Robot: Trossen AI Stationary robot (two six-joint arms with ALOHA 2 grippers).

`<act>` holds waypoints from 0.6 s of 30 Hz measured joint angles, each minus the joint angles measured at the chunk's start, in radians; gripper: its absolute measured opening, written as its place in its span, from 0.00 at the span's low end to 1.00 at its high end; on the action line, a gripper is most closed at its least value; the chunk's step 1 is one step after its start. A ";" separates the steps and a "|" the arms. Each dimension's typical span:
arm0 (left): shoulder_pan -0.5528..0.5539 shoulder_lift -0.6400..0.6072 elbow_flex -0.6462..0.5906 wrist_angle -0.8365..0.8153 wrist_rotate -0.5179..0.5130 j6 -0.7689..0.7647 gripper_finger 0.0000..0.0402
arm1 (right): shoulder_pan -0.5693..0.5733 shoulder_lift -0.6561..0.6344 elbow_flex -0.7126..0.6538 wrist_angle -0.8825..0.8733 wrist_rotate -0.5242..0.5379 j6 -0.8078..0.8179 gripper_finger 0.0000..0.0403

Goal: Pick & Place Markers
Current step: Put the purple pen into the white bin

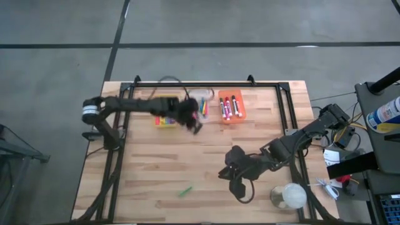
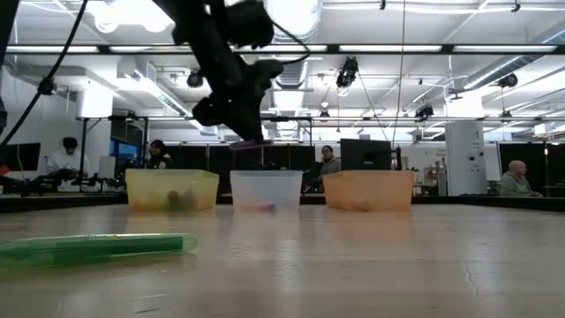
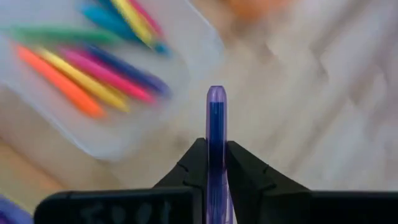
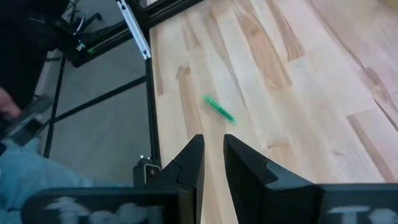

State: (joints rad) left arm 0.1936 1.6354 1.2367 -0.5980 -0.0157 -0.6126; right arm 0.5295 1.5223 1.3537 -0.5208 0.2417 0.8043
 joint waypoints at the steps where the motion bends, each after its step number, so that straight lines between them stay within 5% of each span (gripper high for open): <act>1: 0.036 0.003 0.012 -0.001 0.001 0.006 0.10 | 0.001 0.000 0.000 0.002 0.000 0.000 0.14; 9: 0.267 0.067 0.109 0.119 0.140 -0.015 0.10 | 0.001 0.003 0.000 0.007 0.025 0.000 0.14; 18: 0.354 0.179 0.151 0.074 0.182 -0.069 0.14 | 0.001 0.003 0.000 0.015 0.026 0.000 0.14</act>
State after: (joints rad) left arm 0.5480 1.8145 1.3872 -0.5235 0.1660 -0.6814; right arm 0.5308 1.5249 1.3537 -0.5056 0.2680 0.8043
